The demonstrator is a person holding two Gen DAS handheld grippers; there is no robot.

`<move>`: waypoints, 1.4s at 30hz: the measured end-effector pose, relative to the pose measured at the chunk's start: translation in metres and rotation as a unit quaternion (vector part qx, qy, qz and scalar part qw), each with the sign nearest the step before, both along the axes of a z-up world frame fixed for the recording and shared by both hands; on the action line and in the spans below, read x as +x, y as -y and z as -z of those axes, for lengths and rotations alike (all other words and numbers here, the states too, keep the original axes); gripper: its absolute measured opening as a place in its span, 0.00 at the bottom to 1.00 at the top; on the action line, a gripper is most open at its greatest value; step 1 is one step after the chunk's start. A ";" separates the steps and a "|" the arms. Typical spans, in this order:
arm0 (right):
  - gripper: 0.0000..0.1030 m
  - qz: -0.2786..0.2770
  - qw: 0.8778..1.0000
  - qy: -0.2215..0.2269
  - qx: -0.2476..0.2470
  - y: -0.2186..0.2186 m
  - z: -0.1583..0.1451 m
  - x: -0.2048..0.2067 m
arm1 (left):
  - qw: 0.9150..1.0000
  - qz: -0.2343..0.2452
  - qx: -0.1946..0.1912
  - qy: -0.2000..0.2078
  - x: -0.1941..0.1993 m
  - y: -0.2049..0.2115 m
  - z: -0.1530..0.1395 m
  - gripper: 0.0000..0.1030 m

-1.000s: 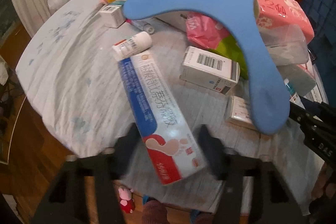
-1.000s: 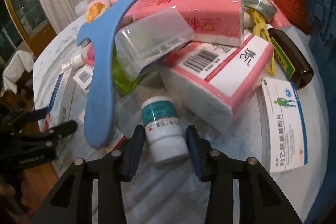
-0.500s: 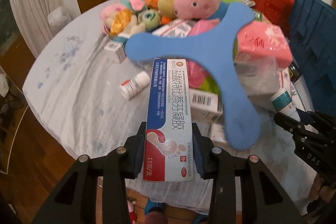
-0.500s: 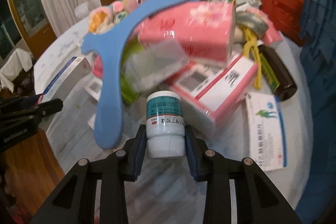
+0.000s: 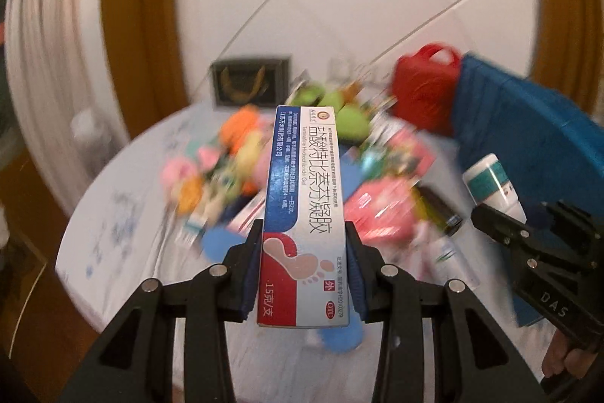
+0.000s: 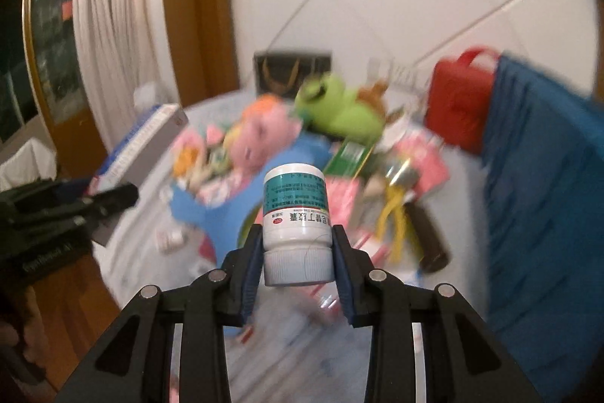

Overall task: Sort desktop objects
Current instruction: 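Lift and carry the ointment box and pill bottle over the blue crate, then open both tools to drop the ointment box and pill bottle into the crate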

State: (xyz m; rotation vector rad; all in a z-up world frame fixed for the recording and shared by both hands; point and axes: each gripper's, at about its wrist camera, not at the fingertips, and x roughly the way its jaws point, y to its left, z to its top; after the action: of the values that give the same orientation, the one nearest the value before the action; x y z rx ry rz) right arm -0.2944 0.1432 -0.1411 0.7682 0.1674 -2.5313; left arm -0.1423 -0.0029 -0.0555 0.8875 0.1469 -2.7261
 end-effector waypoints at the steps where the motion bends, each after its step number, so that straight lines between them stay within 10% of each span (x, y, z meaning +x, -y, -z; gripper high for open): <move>1: 0.33 0.008 1.000 -0.015 -0.004 -0.007 -0.013 0.004 | 1.000 0.012 -0.003 -0.012 -0.003 -0.008 -0.010 0.38; 17: 0.33 0.231 0.965 -0.127 -0.011 -0.226 -0.138 0.048 | 0.968 0.228 0.015 -0.103 -0.075 -0.219 -0.114 0.38; 29: 0.33 0.316 0.947 -0.035 0.054 -0.371 -0.104 0.020 | 0.952 0.307 0.004 -0.013 -0.113 -0.374 -0.087 0.37; 42: 0.33 0.303 0.951 0.007 0.066 -0.423 -0.073 0.006 | 0.956 0.292 -0.009 0.010 -0.112 -0.412 -0.077 0.37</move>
State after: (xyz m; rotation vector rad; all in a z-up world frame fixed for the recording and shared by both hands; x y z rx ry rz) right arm -0.2883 0.5665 -0.0684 1.0128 0.1060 -3.1156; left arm -0.2546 0.4093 0.0212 1.0950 -0.1770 -3.2432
